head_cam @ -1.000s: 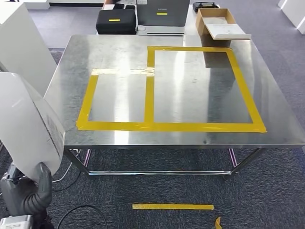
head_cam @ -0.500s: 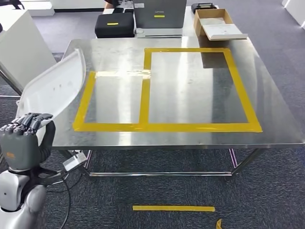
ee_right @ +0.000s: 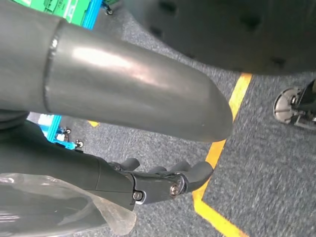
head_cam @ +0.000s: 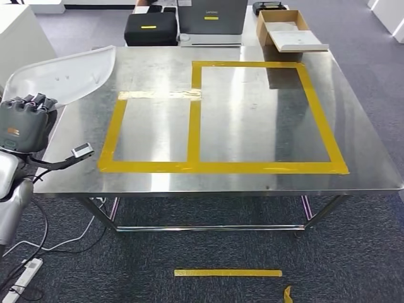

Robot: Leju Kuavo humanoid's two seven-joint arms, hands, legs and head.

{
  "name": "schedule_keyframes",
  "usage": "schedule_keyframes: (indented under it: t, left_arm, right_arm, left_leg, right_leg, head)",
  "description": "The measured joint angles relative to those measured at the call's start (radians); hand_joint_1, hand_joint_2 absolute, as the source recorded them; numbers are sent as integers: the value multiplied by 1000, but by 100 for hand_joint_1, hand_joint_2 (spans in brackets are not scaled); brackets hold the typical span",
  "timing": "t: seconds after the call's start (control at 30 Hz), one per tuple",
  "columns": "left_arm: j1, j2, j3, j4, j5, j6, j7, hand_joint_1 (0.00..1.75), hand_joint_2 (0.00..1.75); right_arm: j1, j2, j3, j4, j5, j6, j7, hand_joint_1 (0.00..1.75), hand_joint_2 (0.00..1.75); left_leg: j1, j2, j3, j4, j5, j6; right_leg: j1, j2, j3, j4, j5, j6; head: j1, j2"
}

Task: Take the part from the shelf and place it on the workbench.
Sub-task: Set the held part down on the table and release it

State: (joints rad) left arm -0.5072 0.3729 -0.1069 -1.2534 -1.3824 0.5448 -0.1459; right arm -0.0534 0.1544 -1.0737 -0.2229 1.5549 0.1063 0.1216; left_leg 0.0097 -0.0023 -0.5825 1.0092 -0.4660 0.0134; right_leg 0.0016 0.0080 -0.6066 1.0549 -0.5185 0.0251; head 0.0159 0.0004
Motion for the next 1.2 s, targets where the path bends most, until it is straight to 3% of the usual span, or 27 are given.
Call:
schedule_keyframes:
  t: [0.1, 0.13, 0.17, 0.2, 0.27, 0.3, 0.37, 0.47, 0.53, 0.6, 0.63, 0.67, 0.7, 0.77, 0.83, 0.93, 1.0, 1.03, 1.13, 1.17, 1.2]
  left_arm:
    - [-10, 4, -11, 21, -2, -1, 2, 175, 175]
    - [-11, 5, -15, 28, -4, -6, 3, 175, 175]
    - [-14, 6, -20, 37, -5, -14, 4, 175, 175]
    - [-21, 7, -26, 48, -6, -26, 4, 175, 175]
    - [-48, 7, -39, 78, -8, -49, 5, 175, 175]
    - [-66, 6, -47, 98, -7, -58, 5, 175, 175]
    - [-101, 0, -62, 145, -2, -72, 8, 175, 175]
    - [-146, -20, -79, 210, 3, -82, 22, 175, 175]
    - [-177, -32, -92, 252, -3, -84, 33, 175, 175]
    - [-196, -43, -103, 289, -6, -87, 39, 175, 175]
    - [-199, -49, -107, 304, -6, -87, 40, 175, 175]
    - [-201, -55, -111, 317, -4, -86, 40, 175, 175]
    - [-205, -63, -115, 330, 0, -85, 40, 175, 175]
    - [-220, -82, -118, 351, 16, -81, 40, 175, 175]
    - [-236, -107, -122, 366, 28, -79, 38, 175, 175]
    - [-247, -144, -142, 380, 17, -93, 21, 175, 175]
    - [-255, -162, -168, 381, 1, -108, 10, 175, 175]
    - [-260, -172, -183, 381, -3, -116, 6, 175, 175]
    - [-273, -202, -223, 380, 13, -153, -1, 175, 175]
    - [-275, -211, -237, 378, 23, -171, -4, 175, 175]
    - [-278, -221, -251, 375, 33, -188, -6, 175, 175]
  right_arm:
    - [0, -2, 4, 2, 0, 0, 0, 0, 0]
    - [0, -2, 4, 3, 0, 0, 0, 0, 0]
    - [1, -3, 5, 3, 0, 1, 0, 0, 0]
    - [1, -3, 5, 4, 0, 1, -1, 0, 0]
    - [-1, -4, 7, 4, -1, 1, -3, 0, 0]
    - [-3, -5, 7, 4, -2, 1, -3, 0, 0]
    - [-6, -5, 7, 5, -4, 2, -3, 0, 0]
    - [-7, -6, 8, 6, -6, 6, -3, 0, 0]
    - [-10, -7, 8, 6, -7, 8, -4, 0, 0]
    - [-11, -7, 8, 7, -8, 11, -5, 0, 0]
    - [-11, -7, 8, 8, -8, 11, -5, 0, 0]
    - [-10, -7, 8, 8, -8, 12, -6, 0, 0]
    - [-10, -7, 8, 8, -8, 12, -5, 0, 0]
    - [-10, -7, 8, 9, -8, 12, -4, 0, 0]
    - [-11, -8, 8, 9, -8, 12, -2, 0, 0]
    - [-11, -9, 9, 9, -7, 14, 5, 0, 0]
    - [-11, -10, 10, 10, -6, 15, 8, 0, 0]
    - [-11, -11, 11, 10, -5, 16, 9, 0, 0]
    - [-10, -13, 12, 10, -4, 18, 4, 0, 0]
    - [-9, -13, 12, 11, -4, 18, 1, 0, 0]
    - [-8, -13, 12, 11, -4, 19, -2, 0, 0]
  left_leg:
    - [1, 1, 1, -1, -1, 8]
    - [0, 2, 1, 0, -2, 9]
    - [0, 1, 2, 0, -3, 10]
    - [0, 0, 4, 1, -4, 9]
    - [-1, -2, 7, 2, -9, 6]
    - [-3, -3, 7, 4, -11, 3]
    - [-5, -5, 4, 5, -12, -6]
    - [-2, -4, 1, 15, -22, -22]
    - [0, -3, -31, 89, -64, -32]
    - [2, -3, -93, 219, -118, -38]
    - [3, -3, -118, 267, -130, -41]
    - [4, -3, -130, 284, -123, -42]
    - [5, -2, -123, 261, -97, -42]
    - [8, -2, -72, 139, -26, -41]
    - [6, -3, -31, 42, 5, -36]
    - [2, -5, -28, 24, 3, -18]
    - [4, -4, -27, 21, 5, -6]
    - [5, -3, -26, 19, 6, 0]
    - [3, -1, -26, 19, 4, 10]
    - [1, -1, -26, 19, 3, 11]
    - [1, -2, -26, 20, 3, 12]
  right_leg:
    - [-4, -2, -101, 191, -75, 10]
    - [-4, -2, -127, 233, -80, 11]
    - [-4, -2, -135, 236, -66, 11]
    - [-4, -2, -123, 199, -33, 10]
    - [-2, -2, -64, 62, 39, 3]
    - [-1, -2, -35, 3, 58, -1]
    - [2, -1, -11, -42, 60, -8]
    - [-2, 1, -3, -51, 64, -21]
    - [-5, 0, 3, -58, 65, -30]
    - [-5, 0, 5, -58, 63, -33]
    - [-5, 1, 7, -57, 62, -34]
    - [-5, 1, 7, -56, 61, -34]
    - [-5, 2, 8, -55, 60, -34]
    - [-5, 3, 9, -49, 55, -28]
    - [-2, 2, 4, -41, 51, -19]
    - [-2, 1, -2, -40, 51, -4]
    - [-4, 0, -15, -19, 33, 7]
    - [-4, 0, -35, 20, 9, 11]
    - [-5, -1, -127, 207, -71, 18]
    - [-5, -1, -142, 236, -72, 19]
    - [-5, -1, -139, 225, -55, 18]
  head:
    - [2, 0]
    - [2, 0]
    - [2, 0]
    - [2, 0]
    - [2, 0]
    - [2, 0]
    - [1, 0]
    - [0, 0]
    - [-5, 0]
    - [-8, 0]
    - [-8, 0]
    - [-8, 0]
    - [-8, 0]
    - [-7, 0]
    - [-7, 0]
    - [-6, 0]
    - [-5, 0]
    - [-4, 0]
    - [-1, 0]
    - [-1, 0]
    - [-1, 0]
